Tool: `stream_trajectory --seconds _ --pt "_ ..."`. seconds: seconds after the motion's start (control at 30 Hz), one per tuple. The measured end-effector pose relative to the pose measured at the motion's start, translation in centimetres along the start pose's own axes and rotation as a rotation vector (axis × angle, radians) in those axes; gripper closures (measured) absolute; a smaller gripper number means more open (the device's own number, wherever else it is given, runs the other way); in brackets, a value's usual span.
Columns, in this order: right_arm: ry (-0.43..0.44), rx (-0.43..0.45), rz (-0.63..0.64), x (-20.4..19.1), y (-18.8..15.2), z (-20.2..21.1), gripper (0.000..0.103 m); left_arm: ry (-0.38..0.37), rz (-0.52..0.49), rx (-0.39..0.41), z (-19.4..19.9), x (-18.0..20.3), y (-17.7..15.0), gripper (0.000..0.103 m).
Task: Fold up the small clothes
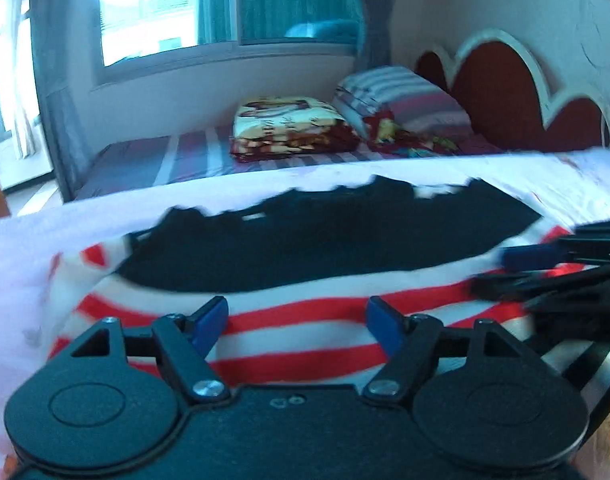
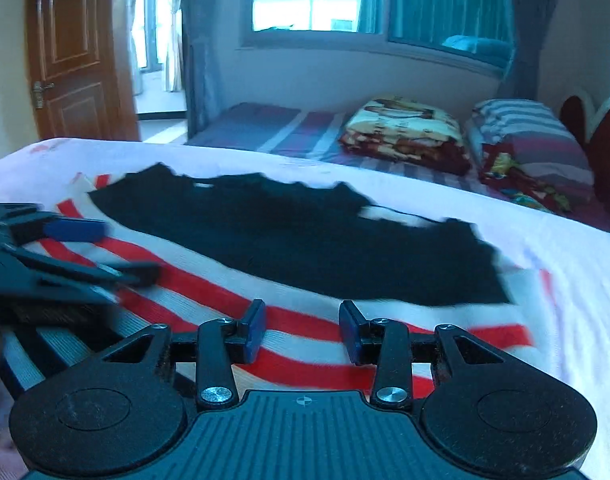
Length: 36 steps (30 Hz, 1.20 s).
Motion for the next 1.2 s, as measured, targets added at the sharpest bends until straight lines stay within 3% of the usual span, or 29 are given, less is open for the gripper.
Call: stream_trajectory --seconds 0.07,0.2,0.3,0.4,0.47,0.57,0.67,0.73,0.8,0.87,0.93,1.0,1.1,1.2 --pt "-0.098 -0.008 -0.008 2.4 -1.1 0.8 0.064 0.05 0.053 -0.012 0.9 -3.1 -0.9 0.026" --pt "-0.16 -0.009 -0.099 6.0 -2.8 2.8 0.064 0.073 0.096 0.0 2.5 -7.2 -2.0 0.03" --pt "-0.174 0.018 -0.112 4.5 -2.1 3.9 0.064 0.088 0.123 0.002 3.4 -6.4 -1.3 0.034" --pt "-0.081 0.06 -0.154 1.3 -1.3 5.5 0.064 0.031 0.114 0.031 4.8 -3.1 -0.9 0.032" --pt "-0.02 0.044 -0.123 -1.6 -1.5 5.6 0.064 -0.013 0.058 0.025 4.9 -0.1 -1.3 0.032" --pt "-0.025 -0.013 -0.055 -4.7 -3.3 4.6 0.064 -0.001 -0.051 -0.004 4.3 3.2 -2.8 0.03" --pt "-0.063 -0.002 0.023 -5.9 -3.6 4.4 0.064 -0.016 -0.059 0.009 4.4 3.0 -3.0 0.029" --pt "-0.032 0.005 -0.005 -5.9 -3.5 5.5 0.064 -0.034 -0.033 0.016 5.3 2.5 -2.6 0.029" --pt "-0.018 -0.026 0.023 -6.2 -4.4 5.8 0.064 0.002 -0.081 0.007 5.4 2.1 -2.9 0.028" --pt "-0.059 -0.05 0.072 -5.1 -5.8 6.1 0.064 0.041 -0.07 -0.014 6.1 0.4 -3.9 0.027" --pt "-0.091 -0.056 0.013 -2.4 -6.8 7.8 0.064 0.065 -0.015 -0.028 7.5 -2.4 -4.9 0.027" --pt "-0.186 -0.071 -0.008 0.3 -7.8 9.3 0.064 0.072 -0.009 -0.052 8.7 -4.4 -6.0 0.027" --pt "-0.169 -0.056 -0.158 3.1 -9.1 10.5 0.064 0.083 -0.026 -0.045 9.8 -4.6 -6.7 0.027" --pt "-0.195 -0.065 -0.154 2.4 -8.1 10.5 0.063 0.128 0.004 -0.051 10.0 -3.9 -5.8 0.034"
Point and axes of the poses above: each gripper's, at about its wrist camera, not at the fingertips, and z roughly against the way its jaws point, x to its right, y to its top, the point moved 5 cm from there along -z, roughly the way its jaws point, and after that the axes turned 4 degrees about x, right-handed, at the moved point
